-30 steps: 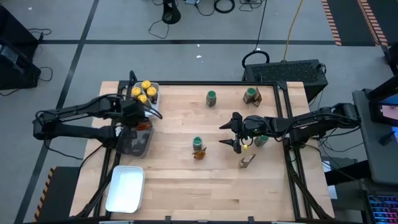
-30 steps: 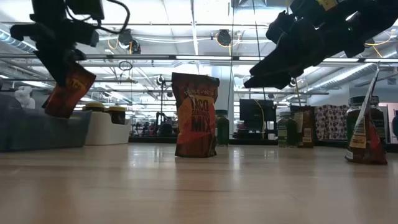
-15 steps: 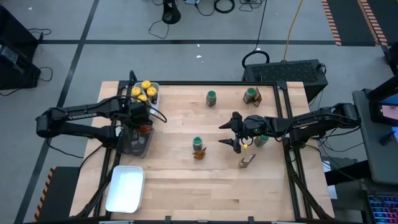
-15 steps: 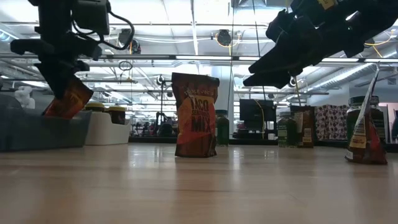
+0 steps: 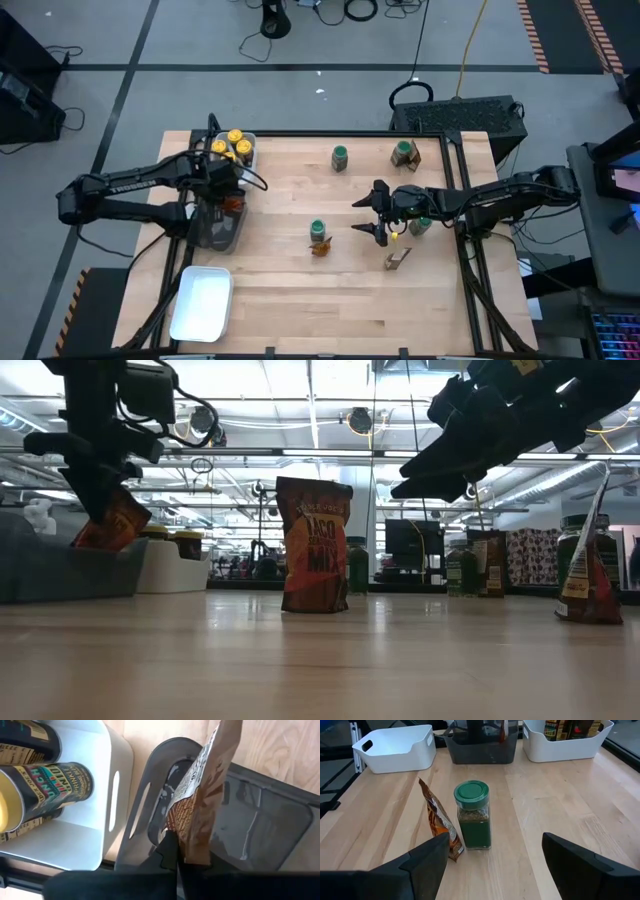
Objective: Sort spices by type
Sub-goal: Put the top left orange seasoning pack into the black bin, then put the bottom left orange seasoning pack into the black bin
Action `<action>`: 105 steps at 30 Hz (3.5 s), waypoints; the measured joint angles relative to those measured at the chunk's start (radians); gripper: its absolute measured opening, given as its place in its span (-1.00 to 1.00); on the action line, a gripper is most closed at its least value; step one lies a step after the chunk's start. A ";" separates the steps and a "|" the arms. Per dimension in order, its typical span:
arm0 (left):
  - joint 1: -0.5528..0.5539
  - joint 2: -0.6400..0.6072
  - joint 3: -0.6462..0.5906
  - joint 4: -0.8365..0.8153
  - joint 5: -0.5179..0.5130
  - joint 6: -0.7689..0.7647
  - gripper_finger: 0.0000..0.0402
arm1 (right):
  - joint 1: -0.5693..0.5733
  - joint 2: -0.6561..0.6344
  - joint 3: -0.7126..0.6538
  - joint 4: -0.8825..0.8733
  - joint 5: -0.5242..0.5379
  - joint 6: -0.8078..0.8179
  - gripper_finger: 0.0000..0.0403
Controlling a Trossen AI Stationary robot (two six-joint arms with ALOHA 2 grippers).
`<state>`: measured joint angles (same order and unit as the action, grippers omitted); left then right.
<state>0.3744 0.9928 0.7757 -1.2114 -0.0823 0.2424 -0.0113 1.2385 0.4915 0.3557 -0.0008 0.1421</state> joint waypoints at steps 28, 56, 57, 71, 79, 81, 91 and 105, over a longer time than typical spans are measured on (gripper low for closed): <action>-0.002 0.000 0.069 -0.035 -0.075 0.000 -0.50 | 0.000 0.000 0.000 -0.002 0.000 -0.005 0.49; -0.365 0.002 0.098 0.687 0.415 -0.275 -0.50 | 0.000 0.000 0.000 -0.002 0.000 -0.005 0.49; -0.389 0.003 0.071 0.715 0.392 -0.293 -0.50 | 0.000 0.000 0.000 -0.002 0.000 -0.005 0.49; -0.596 0.271 -0.072 1.174 0.192 -0.395 -0.50 | 0.001 0.000 0.000 0.008 -0.005 0.004 0.49; -0.605 0.356 -0.025 1.182 0.185 -0.455 -0.48 | 0.007 0.000 0.000 0.009 -0.004 0.004 0.49; -0.605 0.356 -0.014 1.181 0.185 -0.457 -0.43 | 0.007 0.000 0.000 0.008 -0.004 0.003 0.49; -0.599 0.356 0.019 1.254 0.104 -0.433 0.19 | 0.007 0.000 0.000 0.007 -0.004 0.000 0.49; -0.604 0.536 0.024 1.410 0.023 -0.365 0.33 | 0.007 0.000 0.000 0.006 -0.004 0.000 0.49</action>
<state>-0.2296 1.5293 0.7993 0.1982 -0.0597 -0.1223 -0.0044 1.2381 0.4915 0.3622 -0.0044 0.1417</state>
